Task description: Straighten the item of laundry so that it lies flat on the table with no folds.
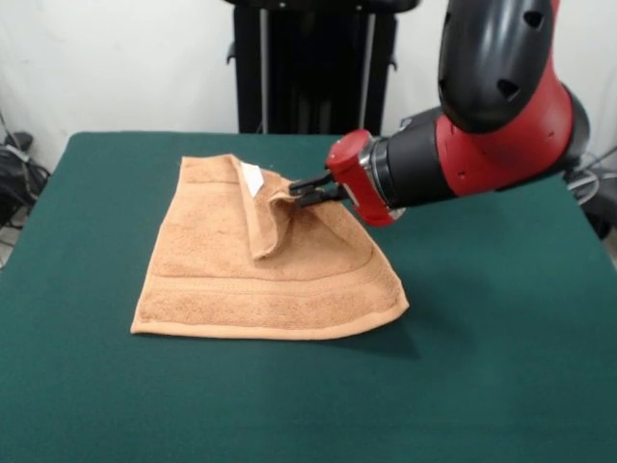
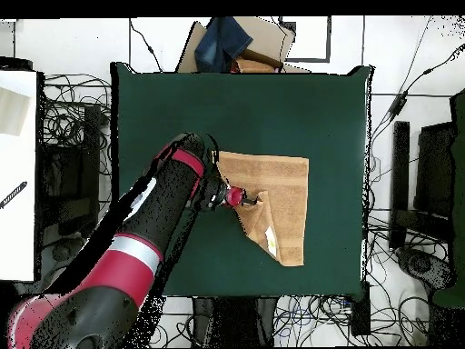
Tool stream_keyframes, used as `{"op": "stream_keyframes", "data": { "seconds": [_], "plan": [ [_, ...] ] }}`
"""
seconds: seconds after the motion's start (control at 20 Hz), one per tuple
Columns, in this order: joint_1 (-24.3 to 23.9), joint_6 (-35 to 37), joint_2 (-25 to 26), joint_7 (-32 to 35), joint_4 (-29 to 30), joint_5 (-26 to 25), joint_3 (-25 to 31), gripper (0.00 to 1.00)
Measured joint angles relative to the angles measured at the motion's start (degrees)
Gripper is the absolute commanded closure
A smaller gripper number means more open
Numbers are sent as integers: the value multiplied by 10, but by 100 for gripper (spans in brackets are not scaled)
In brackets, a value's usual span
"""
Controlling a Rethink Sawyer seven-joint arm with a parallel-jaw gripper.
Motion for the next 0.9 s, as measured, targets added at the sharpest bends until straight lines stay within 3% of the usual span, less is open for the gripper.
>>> {"op": "stream_keyframes", "data": {
  "seconds": [0.9],
  "plan": [
    [6, 0, -1, 0, 0, 0, -24, 100]
  ]
}}
